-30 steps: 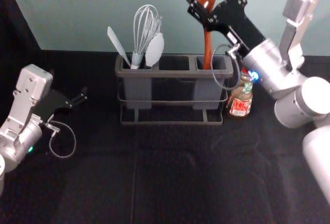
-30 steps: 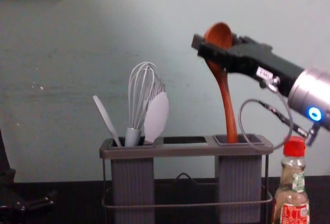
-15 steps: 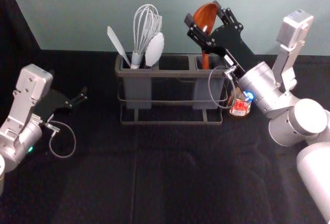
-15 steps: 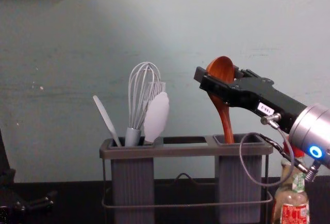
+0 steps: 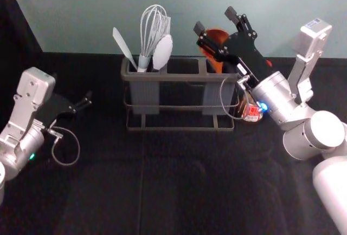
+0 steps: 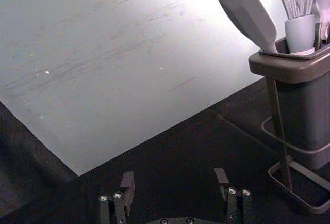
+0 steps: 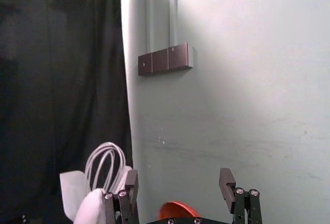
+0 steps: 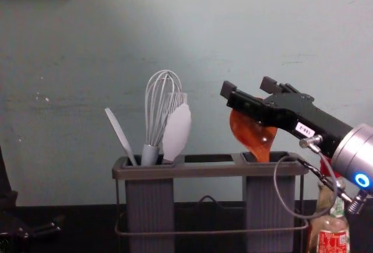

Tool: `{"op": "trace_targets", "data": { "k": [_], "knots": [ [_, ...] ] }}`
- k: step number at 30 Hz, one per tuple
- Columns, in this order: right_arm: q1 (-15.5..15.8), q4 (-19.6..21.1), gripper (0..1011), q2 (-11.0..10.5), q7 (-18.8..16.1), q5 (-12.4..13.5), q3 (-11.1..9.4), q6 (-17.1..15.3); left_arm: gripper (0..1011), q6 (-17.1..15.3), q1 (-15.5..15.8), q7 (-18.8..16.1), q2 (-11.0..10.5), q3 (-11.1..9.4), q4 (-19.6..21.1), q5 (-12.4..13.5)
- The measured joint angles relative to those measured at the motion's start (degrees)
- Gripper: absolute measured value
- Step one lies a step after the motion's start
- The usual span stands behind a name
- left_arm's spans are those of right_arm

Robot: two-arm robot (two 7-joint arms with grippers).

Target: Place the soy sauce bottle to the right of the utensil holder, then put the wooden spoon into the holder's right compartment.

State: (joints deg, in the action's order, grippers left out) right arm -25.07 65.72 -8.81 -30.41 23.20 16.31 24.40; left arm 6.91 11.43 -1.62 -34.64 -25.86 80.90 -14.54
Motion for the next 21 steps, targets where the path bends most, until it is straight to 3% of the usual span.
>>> {"op": "trace_targets", "data": {
  "k": [5, 13, 21],
  "knots": [
    [0.6, 1.8, 1002, -0.2, 0.1, 0.0, 0.0, 0.0, 1011, 0.0, 0.0, 0.0, 0.0, 0.0, 0.0, 0.0],
    [3.1, 8.8, 1003, -1.6, 2.9, -1.1, -0.6, -1.9, 1011, 0.0, 0.0, 0.0, 0.0, 0.0, 0.0, 0.0],
    [5.9, 16.9, 1003, -4.6, 7.6, -3.6, -3.6, -5.3, 1011, 0.0, 0.0, 0.0, 0.0, 0.0, 0.0, 0.0]
  ]
}}
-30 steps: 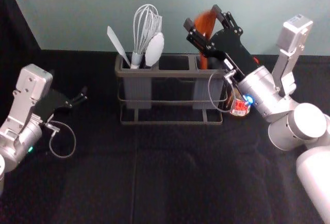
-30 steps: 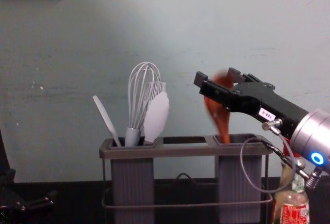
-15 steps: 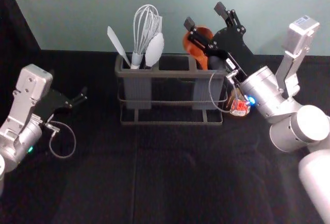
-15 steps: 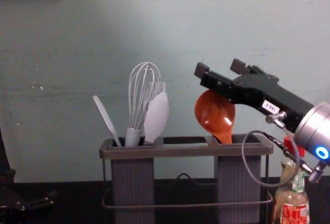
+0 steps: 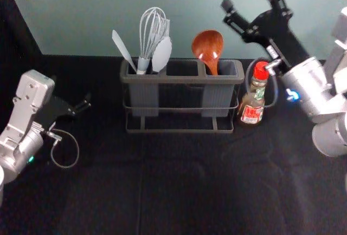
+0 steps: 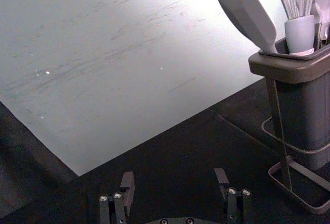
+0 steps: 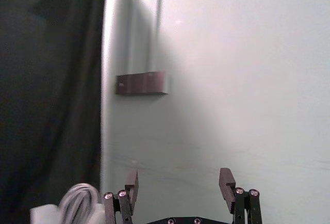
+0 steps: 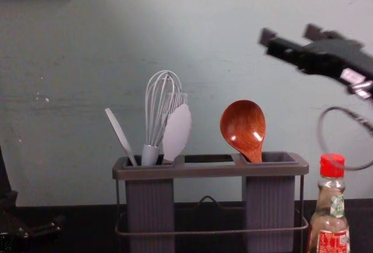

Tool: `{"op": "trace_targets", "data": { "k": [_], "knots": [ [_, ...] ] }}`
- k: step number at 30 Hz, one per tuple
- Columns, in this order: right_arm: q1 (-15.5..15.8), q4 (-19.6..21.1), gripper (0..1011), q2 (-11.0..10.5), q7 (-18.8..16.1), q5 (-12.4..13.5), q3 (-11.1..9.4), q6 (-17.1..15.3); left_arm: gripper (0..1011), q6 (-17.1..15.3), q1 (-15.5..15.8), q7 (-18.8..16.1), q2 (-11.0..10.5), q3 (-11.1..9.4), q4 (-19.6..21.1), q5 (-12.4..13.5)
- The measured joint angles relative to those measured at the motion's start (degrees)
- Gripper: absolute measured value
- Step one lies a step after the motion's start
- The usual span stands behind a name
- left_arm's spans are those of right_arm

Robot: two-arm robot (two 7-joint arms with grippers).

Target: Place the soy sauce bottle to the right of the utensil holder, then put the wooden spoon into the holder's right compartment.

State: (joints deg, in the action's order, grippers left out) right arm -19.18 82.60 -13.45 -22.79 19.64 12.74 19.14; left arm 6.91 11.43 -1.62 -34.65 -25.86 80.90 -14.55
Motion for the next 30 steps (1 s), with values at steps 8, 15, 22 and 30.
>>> {"op": "trace_targets", "data": {
  "k": [8, 15, 22, 30],
  "knots": [
    [3.4, 5.7, 1003, -3.2, 4.6, -1.6, -4.7, -5.6, 1011, 0.0, 0.0, 0.0, 0.0, 0.0, 0.0, 0.0],
    [6.4, 8.2, 1003, -5.1, 7.8, -2.6, -8.3, -12.3, 1011, 0.0, 0.0, 0.0, 0.0, 0.0, 0.0, 0.0],
    [7.3, 7.2, 1003, -5.8, 8.9, -3.2, -9.9, -16.3, 1011, 0.0, 0.0, 0.0, 0.0, 0.0, 0.0, 0.0],
    [7.7, 1.9, 1003, -5.7, 9.5, -5.3, -9.5, -18.3, 1011, 0.0, 0.0, 0.0, 0.0, 0.0, 0.0, 0.0]
  ]
}}
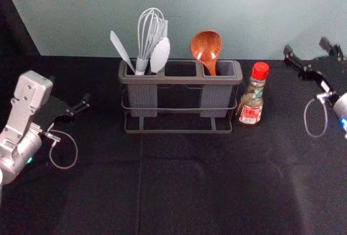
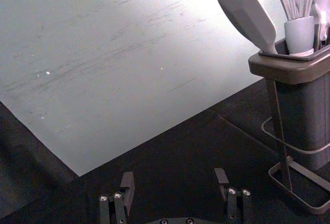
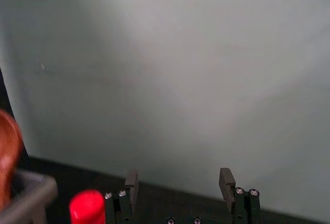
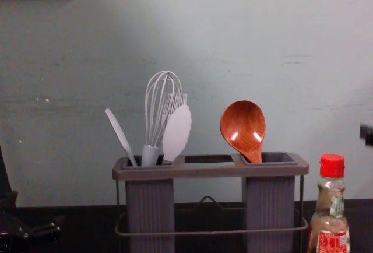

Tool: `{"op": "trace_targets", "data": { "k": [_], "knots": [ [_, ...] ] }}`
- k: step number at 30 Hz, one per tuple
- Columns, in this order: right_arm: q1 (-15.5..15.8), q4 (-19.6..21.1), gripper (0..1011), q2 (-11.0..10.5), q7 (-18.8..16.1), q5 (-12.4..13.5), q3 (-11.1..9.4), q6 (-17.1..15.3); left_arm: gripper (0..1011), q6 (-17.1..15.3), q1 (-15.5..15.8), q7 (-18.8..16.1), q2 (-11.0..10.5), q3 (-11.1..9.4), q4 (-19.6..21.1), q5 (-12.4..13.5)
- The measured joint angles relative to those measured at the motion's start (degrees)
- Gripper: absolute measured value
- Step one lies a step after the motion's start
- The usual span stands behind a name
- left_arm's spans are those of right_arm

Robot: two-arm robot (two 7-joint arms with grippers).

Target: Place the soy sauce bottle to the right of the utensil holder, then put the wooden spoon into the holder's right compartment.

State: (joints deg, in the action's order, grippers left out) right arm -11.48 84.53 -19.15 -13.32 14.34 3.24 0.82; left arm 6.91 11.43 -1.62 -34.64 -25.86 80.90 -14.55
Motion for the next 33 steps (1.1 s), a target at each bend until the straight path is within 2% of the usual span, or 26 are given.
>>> {"op": "trace_targets", "data": {
  "k": [7, 12, 22, 33],
  "knots": [
    [-0.4, -5.2, 1003, 0.3, -0.4, -1.3, 0.6, 0.4, 1011, 0.0, 0.0, 0.0, 0.0, 0.0, 0.0, 0.0],
    [-1.6, -8.6, 1003, 0.5, -1.0, -3.1, 1.9, -0.2, 1011, 0.0, 0.0, 0.0, 0.0, 0.0, 0.0, 0.0],
    [-3.5, -11.1, 1003, 0.9, -1.5, -5.1, 3.1, 0.0, 1011, 0.0, 0.0, 0.0, 0.0, 0.0, 0.0, 0.0],
    [-4.8, -12.8, 1003, 1.3, -2.0, -5.7, 3.1, 1.6, 1011, 0.0, 0.0, 0.0, 0.0, 0.0, 0.0, 0.0]
  ]
}}
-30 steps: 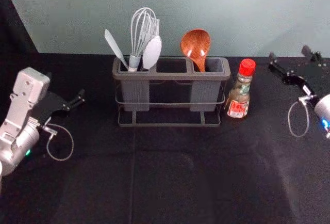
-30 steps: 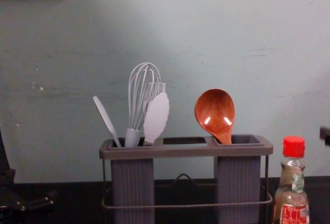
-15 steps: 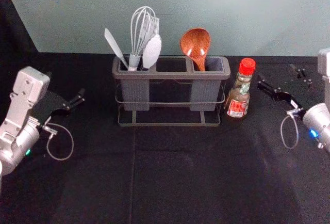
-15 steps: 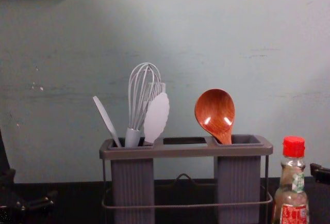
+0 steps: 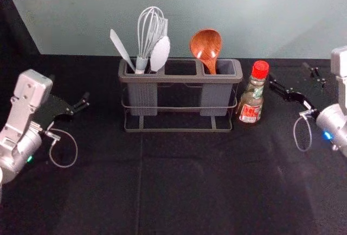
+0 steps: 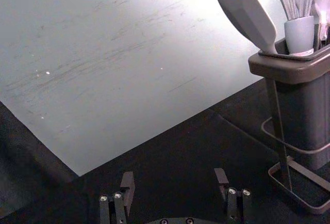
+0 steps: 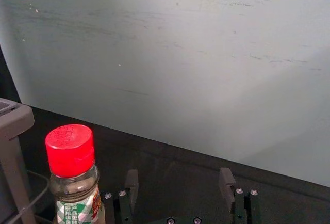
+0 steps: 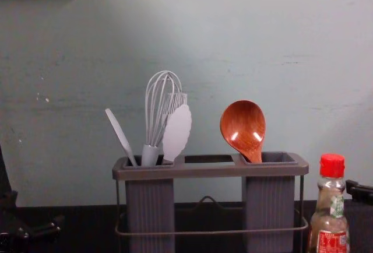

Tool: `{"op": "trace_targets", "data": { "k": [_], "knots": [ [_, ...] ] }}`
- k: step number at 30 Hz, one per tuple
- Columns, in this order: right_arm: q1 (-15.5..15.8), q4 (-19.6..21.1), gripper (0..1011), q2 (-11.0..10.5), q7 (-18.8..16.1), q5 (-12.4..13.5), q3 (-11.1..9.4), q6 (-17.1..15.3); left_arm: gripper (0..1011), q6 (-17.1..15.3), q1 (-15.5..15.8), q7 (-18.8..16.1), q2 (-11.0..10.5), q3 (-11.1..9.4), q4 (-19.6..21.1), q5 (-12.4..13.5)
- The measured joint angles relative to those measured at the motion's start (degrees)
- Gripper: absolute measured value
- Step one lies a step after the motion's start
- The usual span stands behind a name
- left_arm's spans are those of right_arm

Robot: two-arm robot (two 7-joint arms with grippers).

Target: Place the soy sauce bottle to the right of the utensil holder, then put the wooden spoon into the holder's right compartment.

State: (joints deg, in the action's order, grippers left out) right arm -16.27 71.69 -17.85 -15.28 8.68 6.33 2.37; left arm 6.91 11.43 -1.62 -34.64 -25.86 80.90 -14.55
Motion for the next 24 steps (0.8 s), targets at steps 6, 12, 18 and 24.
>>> {"op": "trace_targets", "data": {
  "k": [6, 12, 18, 24],
  "knots": [
    [0.1, 0.1, 1002, 0.0, 0.0, 0.0, 0.0, 0.0, 1011, 0.0, 0.0, 0.0, 0.0, 0.0, 0.0, 0.0],
    [0.1, 0.2, 1003, 0.0, 0.0, 0.0, 0.0, -0.1, 1011, 0.0, 0.0, 0.0, 0.0, 0.0, 0.0, 0.0],
    [0.2, 0.2, 1003, -0.1, 0.1, 0.0, 0.0, -0.1, 1011, 0.0, 0.0, 0.0, 0.0, 0.0, 0.0, 0.0],
    [0.2, 0.2, 1003, -0.1, 0.1, 0.0, 0.0, -0.2, 1011, 0.0, 0.0, 0.0, 0.0, 0.0, 0.0, 0.0]
  ]
}}
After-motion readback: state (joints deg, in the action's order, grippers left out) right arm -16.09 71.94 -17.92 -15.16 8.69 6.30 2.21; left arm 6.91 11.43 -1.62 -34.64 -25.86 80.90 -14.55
